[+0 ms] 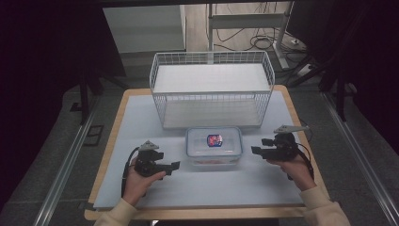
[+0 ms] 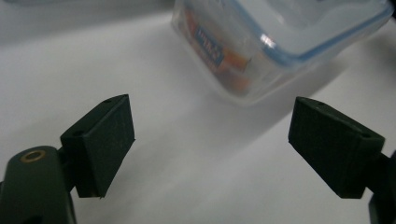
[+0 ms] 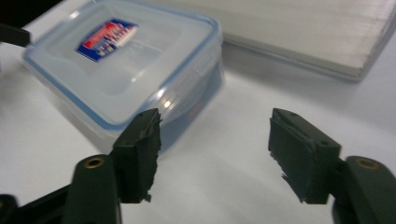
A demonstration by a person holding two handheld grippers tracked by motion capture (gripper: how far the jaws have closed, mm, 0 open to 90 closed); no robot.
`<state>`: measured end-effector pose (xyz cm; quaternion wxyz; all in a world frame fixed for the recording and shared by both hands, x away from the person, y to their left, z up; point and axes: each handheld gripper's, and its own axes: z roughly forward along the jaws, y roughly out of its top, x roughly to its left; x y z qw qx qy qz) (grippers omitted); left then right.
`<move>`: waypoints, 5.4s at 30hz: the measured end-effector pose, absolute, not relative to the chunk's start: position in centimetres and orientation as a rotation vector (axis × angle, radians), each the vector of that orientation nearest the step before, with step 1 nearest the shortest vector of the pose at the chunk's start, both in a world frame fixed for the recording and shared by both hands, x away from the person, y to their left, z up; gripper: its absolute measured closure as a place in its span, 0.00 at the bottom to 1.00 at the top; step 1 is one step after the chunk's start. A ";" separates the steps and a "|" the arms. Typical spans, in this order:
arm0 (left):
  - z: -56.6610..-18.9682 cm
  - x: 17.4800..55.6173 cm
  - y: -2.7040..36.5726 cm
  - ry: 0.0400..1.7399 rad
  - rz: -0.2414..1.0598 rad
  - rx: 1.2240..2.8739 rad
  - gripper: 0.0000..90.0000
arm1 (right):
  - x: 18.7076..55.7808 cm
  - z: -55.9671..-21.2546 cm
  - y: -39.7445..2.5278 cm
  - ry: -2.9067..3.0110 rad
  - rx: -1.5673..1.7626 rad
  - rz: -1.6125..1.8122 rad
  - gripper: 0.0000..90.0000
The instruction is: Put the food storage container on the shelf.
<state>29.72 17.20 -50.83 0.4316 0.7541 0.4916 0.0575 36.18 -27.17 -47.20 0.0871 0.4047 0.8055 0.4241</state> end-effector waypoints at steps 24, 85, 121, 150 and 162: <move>-49.8 36.6 13.7 1.269 0.069 1.803 0.16 | 36.2 -47.2 -26.9 2.431 1.233 1.307 0.27; -52.2 37.7 14.2 1.229 -0.323 1.699 0.33 | 41.9 -49.8 -21.5 2.620 1.545 1.422 0.21; -50.9 33.9 14.8 1.101 -0.168 1.729 0.51 | 38.6 -48.4 -23.8 2.571 1.429 1.562 0.53; -50.4 32.9 14.7 1.112 -0.152 1.712 0.57 | 37.4 -48.2 -24.1 2.506 1.469 1.622 0.56; -48.9 32.5 14.9 1.085 -0.120 1.701 0.57 | 36.9 -46.7 -24.0 2.479 1.411 1.649 0.56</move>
